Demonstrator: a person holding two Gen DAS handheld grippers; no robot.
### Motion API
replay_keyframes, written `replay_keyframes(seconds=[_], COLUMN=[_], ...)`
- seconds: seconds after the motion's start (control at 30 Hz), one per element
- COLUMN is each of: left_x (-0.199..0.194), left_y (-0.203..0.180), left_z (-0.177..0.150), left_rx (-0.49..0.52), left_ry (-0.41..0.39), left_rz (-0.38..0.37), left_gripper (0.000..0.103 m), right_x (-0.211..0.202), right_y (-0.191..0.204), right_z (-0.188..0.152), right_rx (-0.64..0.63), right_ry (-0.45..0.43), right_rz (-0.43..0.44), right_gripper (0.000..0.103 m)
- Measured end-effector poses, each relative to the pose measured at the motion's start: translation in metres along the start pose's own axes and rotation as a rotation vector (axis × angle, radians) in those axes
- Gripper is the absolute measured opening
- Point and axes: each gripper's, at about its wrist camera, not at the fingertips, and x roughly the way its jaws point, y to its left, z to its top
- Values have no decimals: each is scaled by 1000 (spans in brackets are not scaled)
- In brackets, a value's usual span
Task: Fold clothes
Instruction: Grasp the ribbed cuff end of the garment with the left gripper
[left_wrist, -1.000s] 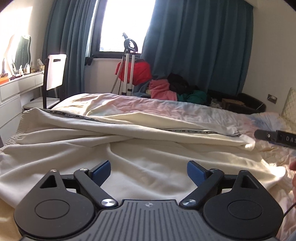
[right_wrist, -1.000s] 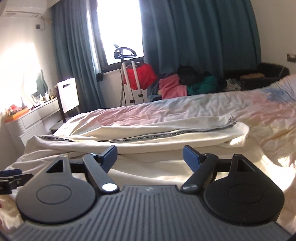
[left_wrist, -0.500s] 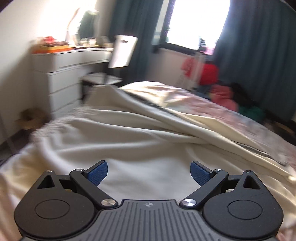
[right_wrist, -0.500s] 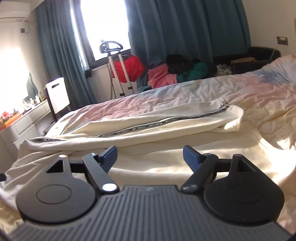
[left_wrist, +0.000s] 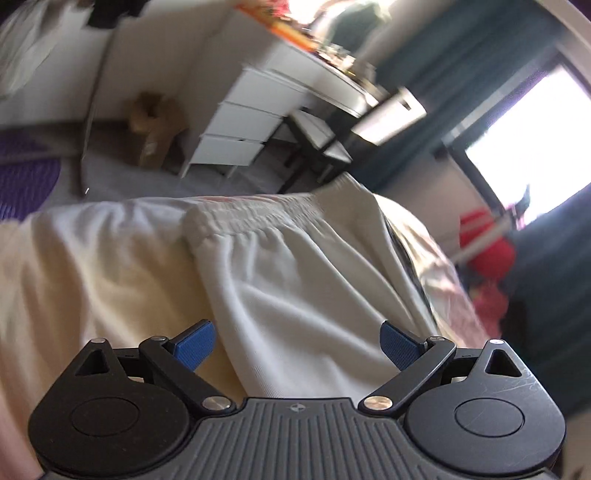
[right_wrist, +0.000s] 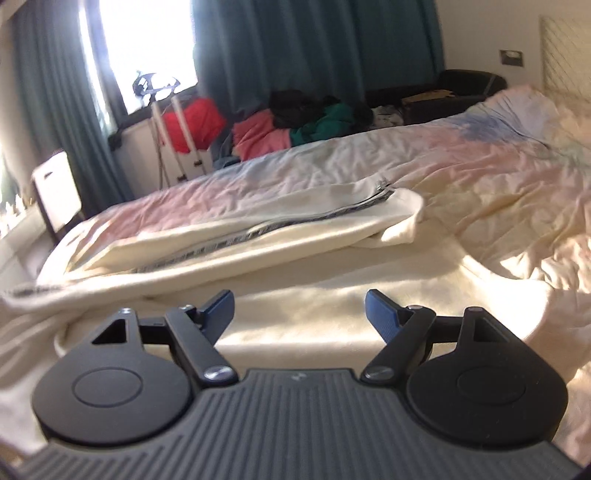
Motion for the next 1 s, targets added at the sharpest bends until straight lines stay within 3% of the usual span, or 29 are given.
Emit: replay_keyframes(seconds=[0.07, 0.17, 0.33, 0.5, 0.77, 0.83, 0.87, 1.0], left_x=[-1, 5, 31, 56, 64, 66, 67, 68], left_y=[5, 11, 30, 42, 40, 40, 40, 39], left_z=[1, 3, 2, -5, -12, -12, -12, -15], left_rx=[-15, -51, -207, -302, -317, -317, -317, -299], left_ry=[-3, 55, 177, 280, 234, 227, 223, 216], left_rz=[19, -6, -33, -82, -215, -207, -203, -185], left_gripper=[97, 96, 90, 82, 66, 63, 60, 54], right_x=[-2, -4, -3, 4, 16, 21, 27, 54], right_y=[-15, -48, -112, -146, -192, -197, -198, -201], right_z=[7, 18, 18, 8, -10, -17, -21, -35], right_rx=[56, 187, 461, 595, 797, 841, 866, 951], right_ry=[-19, -25, 6, 28, 78, 102, 128, 228], right_rz=[-16, -37, -70, -163, -288, -301, -276, -214], right_gripper=[80, 80, 80, 80, 79, 81, 80, 54])
